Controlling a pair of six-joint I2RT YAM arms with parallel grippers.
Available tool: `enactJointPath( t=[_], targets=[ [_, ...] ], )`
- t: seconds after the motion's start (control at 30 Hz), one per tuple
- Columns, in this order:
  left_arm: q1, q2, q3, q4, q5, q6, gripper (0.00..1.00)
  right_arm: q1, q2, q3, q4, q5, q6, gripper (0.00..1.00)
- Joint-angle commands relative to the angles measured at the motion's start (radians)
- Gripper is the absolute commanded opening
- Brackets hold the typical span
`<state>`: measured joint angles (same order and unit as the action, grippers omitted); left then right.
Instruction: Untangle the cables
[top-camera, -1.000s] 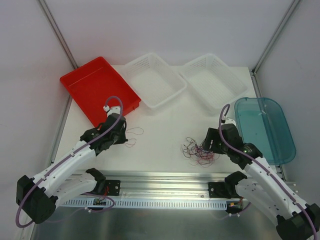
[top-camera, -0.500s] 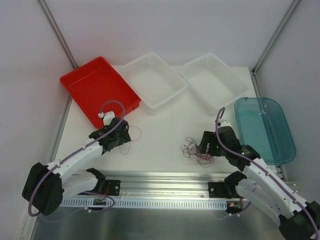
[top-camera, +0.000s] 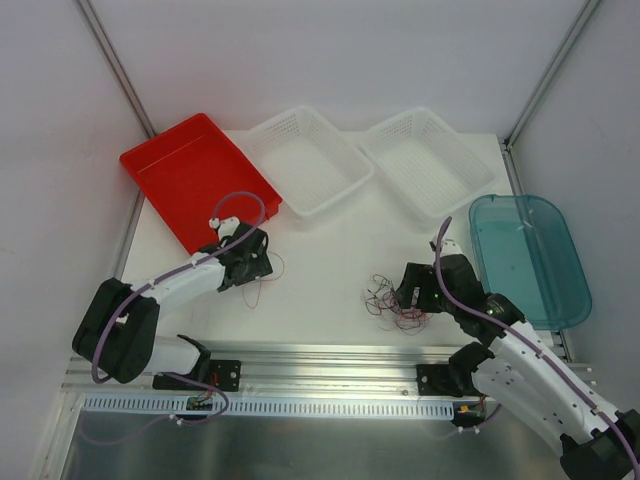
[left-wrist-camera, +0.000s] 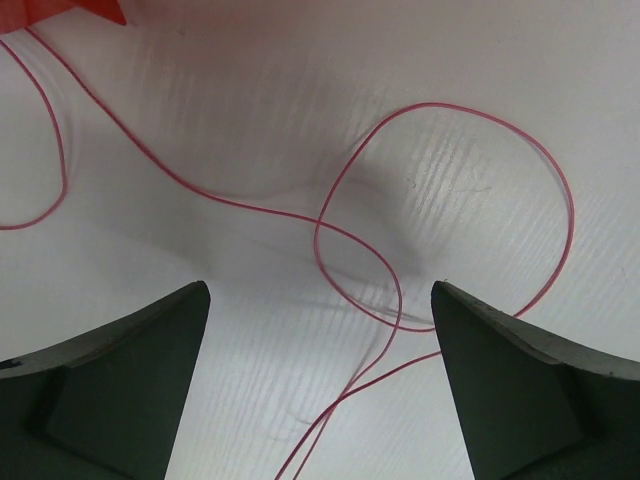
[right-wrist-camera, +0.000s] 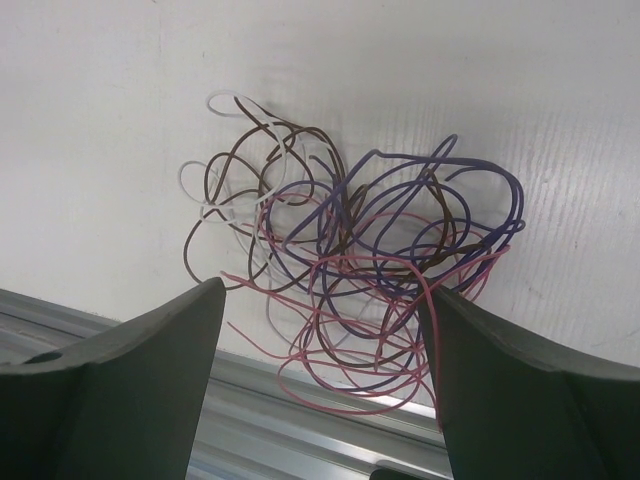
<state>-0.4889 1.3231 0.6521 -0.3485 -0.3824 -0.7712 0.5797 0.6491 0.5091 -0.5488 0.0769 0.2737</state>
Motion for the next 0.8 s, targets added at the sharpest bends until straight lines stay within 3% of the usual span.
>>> enactJointPath(
  t=[0.0,0.07,0.17,0.3,0.33,0.4,0.6,0.77],
  targets=[
    [0.006,0.054,0.044,0.026,0.02,-0.03,0.94,0.006,-0.012,-0.006,0.026,-0.022,-0.024,0.82],
    [0.006,0.079,0.047,0.028,0.02,-0.039,0.91,0.008,-0.014,-0.007,0.026,-0.023,-0.027,0.82],
    [0.006,0.117,0.046,0.028,0.031,-0.053,0.77,0.006,-0.02,-0.007,0.024,-0.028,-0.03,0.83],
    [0.007,0.13,0.023,0.028,0.051,-0.079,0.38,0.006,-0.035,0.002,0.013,-0.032,-0.03,0.83],
    [0.007,0.126,0.02,0.028,0.053,-0.083,0.18,0.008,-0.04,0.005,0.012,-0.032,-0.03,0.84],
    [0.006,0.111,0.001,0.029,0.063,-0.083,0.02,0.006,-0.048,0.006,0.004,-0.032,-0.031,0.87],
    [-0.033,-0.022,-0.048,0.017,0.109,-0.076,0.0,0.006,-0.06,0.019,-0.011,-0.025,-0.039,0.99],
    [-0.094,-0.189,-0.01,-0.062,0.125,-0.056,0.0,0.006,-0.063,0.04,-0.031,-0.026,-0.044,0.97]
  ],
)
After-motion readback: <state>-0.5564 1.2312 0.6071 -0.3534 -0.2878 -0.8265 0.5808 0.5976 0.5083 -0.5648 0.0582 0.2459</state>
